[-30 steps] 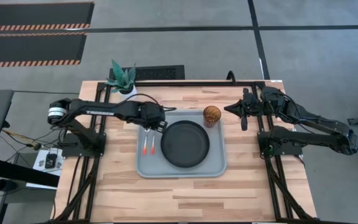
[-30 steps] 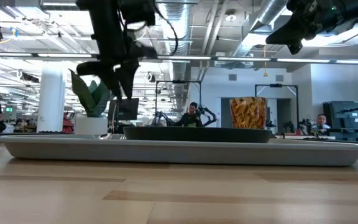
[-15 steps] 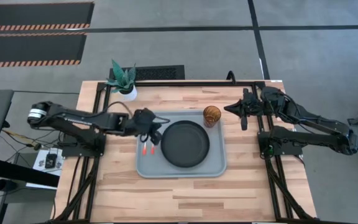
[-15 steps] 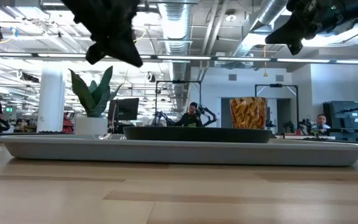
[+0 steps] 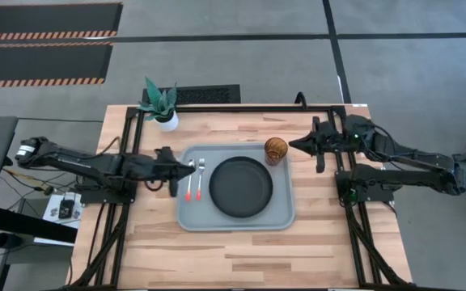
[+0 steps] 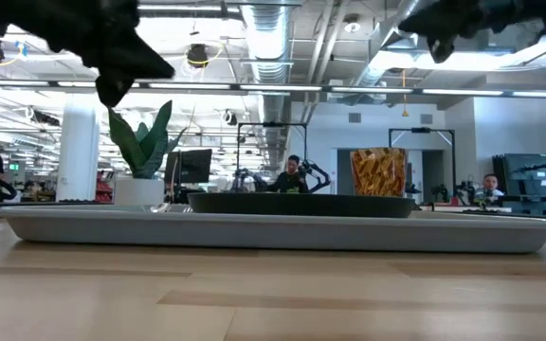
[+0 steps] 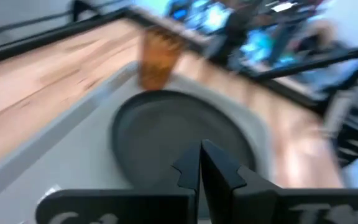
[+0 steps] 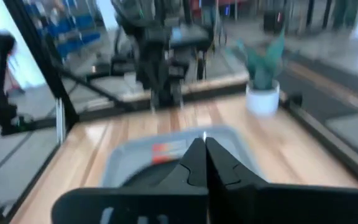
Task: Pick and place plate/cup/fork/spoon on tray
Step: Return to Home Position
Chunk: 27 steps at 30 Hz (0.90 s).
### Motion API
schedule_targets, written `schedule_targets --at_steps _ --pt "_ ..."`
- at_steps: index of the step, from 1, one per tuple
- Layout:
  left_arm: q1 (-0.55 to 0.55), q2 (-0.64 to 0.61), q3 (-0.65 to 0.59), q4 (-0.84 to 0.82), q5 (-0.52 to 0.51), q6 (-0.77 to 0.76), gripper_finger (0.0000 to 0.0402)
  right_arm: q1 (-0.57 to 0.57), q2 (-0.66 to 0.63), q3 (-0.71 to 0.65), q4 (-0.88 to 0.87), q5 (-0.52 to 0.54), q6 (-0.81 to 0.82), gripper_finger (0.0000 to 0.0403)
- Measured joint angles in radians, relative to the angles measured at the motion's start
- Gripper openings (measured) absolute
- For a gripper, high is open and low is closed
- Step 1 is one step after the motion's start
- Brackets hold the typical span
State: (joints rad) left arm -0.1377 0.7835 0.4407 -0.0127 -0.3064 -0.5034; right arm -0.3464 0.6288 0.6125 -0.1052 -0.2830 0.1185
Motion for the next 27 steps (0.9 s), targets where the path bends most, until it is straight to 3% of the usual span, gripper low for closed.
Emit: schedule_targets --at_steps 4,7,12,17,23,27 --pt "0.009 -0.166 -0.108 0.06 0.109 0.09 0.0 0.081 0.0 0.0 0.097 0.113 0.015 0.0003" --pt "0.009 -0.282 -0.151 0.056 0.124 0.148 0.0 0.145 0.0 0.0 0.13 0.208 0.014 0.0003" --pt "0.009 -0.419 -0.164 -0.052 0.023 0.16 0.0 0.206 -0.003 -0.011 0.151 0.24 -0.034 0.0003" --pt "0.01 -0.493 -0.164 -0.191 -0.098 0.151 0.0 0.232 -0.048 -0.141 0.287 0.202 0.011 0.0002" --pt "0.009 -0.539 -0.177 -0.17 0.038 0.263 0.0 0.286 -0.12 -0.281 0.382 0.236 -0.019 0.0002" --pt "0.01 -0.611 -0.276 -0.074 0.091 0.297 0.0 0.301 -0.157 -0.348 0.387 0.327 -0.037 0.0002"
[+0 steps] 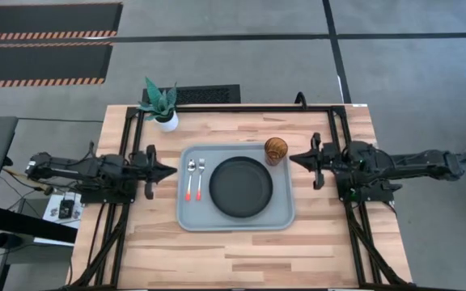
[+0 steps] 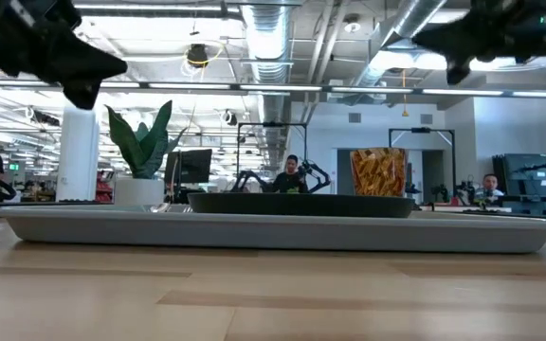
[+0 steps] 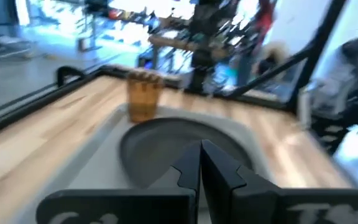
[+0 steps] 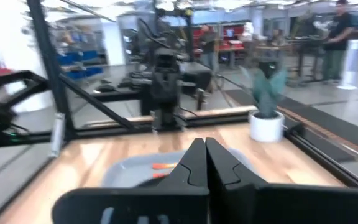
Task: Pick and place plate/cup/fork/spoon on tray
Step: Return to Home Position
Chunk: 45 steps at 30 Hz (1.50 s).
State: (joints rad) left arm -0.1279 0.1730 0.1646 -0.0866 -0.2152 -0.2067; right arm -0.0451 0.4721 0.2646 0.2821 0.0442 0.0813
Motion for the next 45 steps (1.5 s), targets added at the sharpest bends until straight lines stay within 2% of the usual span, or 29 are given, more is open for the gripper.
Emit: schedule_targets --at_steps 5,16,21,28,36,45 --pt "0.001 -0.116 -0.147 0.121 0.08 -0.047 0.0 -0.012 -0.072 -0.068 0.006 0.01 -0.003 0.0002" --pt "0.047 -0.162 -0.154 0.133 0.104 0.01 0.0 -0.012 -0.302 -0.252 -0.006 -0.023 0.038 0.0002" --pt "0.051 -0.17 -0.155 0.132 0.104 0.02 0.0 0.006 -0.471 -0.256 -0.174 -0.021 0.018 0.0002" --pt "0.051 -0.17 -0.155 0.134 0.104 0.03 0.0 0.001 -0.47 -0.257 -0.24 -0.019 0.016 0.0001" --pt "0.056 -0.169 -0.156 0.133 0.109 0.071 0.0 -0.003 -0.47 -0.257 -0.236 -0.018 0.009 0.0004" --pt "0.187 -0.169 -0.157 0.121 0.169 0.033 0.0 -0.003 -0.469 -0.258 -0.252 -0.016 0.012 0.0022"
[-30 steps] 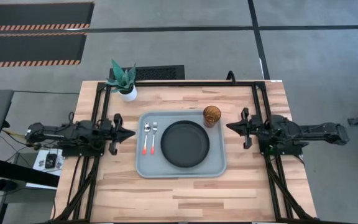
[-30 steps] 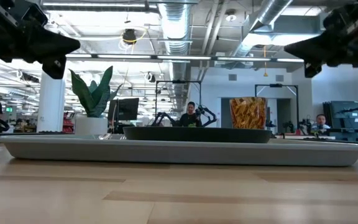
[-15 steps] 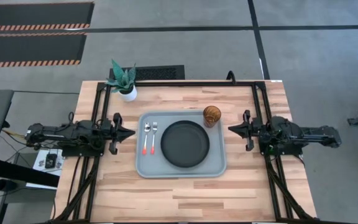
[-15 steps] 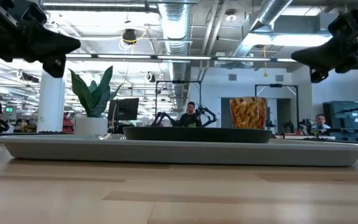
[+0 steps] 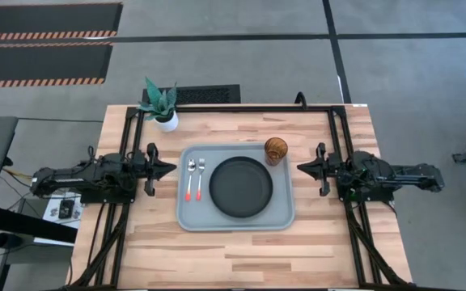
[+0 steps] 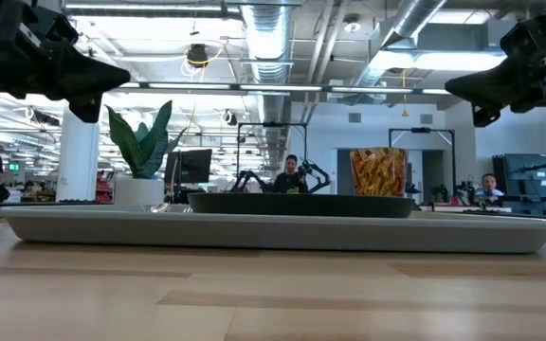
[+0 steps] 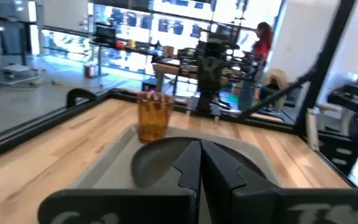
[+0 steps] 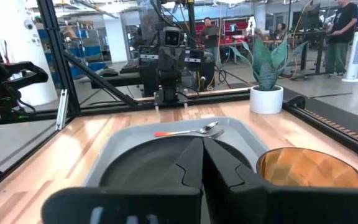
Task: Pick and place plate/cup/fork/spoon on tray
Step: Return to Home Position
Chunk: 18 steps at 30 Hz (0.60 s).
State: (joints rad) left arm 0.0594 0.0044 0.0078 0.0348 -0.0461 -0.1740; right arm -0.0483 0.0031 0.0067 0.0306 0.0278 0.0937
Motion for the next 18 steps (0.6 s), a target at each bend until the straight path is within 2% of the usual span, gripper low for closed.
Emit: schedule_targets --at_steps 7,18 --pt "0.078 0.0 0.0 0.002 -0.018 -0.027 0.0 0.0 0.005 0.0 -0.008 -0.002 0.003 0.0024" --pt "0.084 0.0 -0.001 0.002 -0.014 -0.015 0.0 0.0 0.005 -0.001 -0.011 -0.002 0.003 0.0024"
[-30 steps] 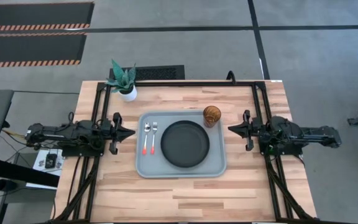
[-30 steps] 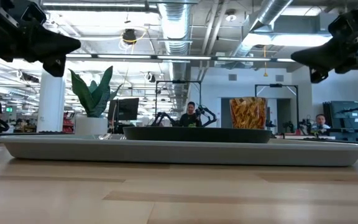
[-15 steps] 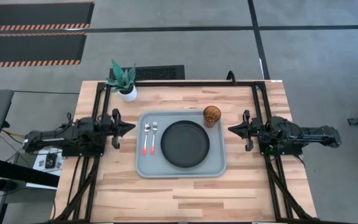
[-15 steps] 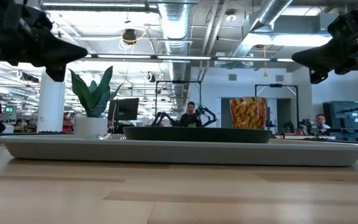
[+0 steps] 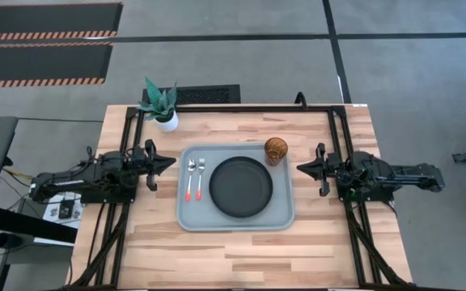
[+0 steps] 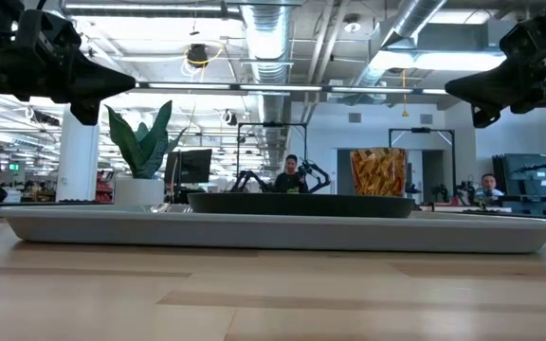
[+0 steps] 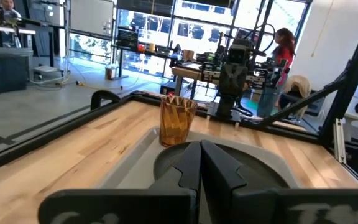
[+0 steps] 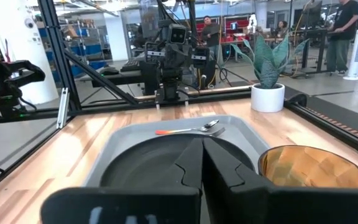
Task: Pick and place plate/cup/fork/spoon on tray
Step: Return to Home Position
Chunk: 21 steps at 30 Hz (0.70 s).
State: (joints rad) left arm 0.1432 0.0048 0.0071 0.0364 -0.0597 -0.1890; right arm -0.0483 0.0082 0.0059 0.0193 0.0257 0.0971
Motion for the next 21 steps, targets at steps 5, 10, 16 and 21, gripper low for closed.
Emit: schedule_targets --at_steps 5,10,16,21 --pt "0.0 0.0 0.0 0.0 0.0 0.0 0.0 0.0 0.0 0.0 0.0 0.0 0.0 0.0021" --pt "0.0 0.0 0.0 0.0 0.0 -0.001 0.0 0.0 0.0 0.0 0.0 0.0 0.0 0.0022" --pt "0.0 0.0 0.0 0.0 0.0 -0.002 0.0 0.0 0.0 0.0 -0.001 0.0 0.0 0.0028" --pt "0.0 0.0 0.0 0.0 0.0 -0.002 0.0 0.0 0.0 -0.001 -0.001 0.0 0.0 0.0027"
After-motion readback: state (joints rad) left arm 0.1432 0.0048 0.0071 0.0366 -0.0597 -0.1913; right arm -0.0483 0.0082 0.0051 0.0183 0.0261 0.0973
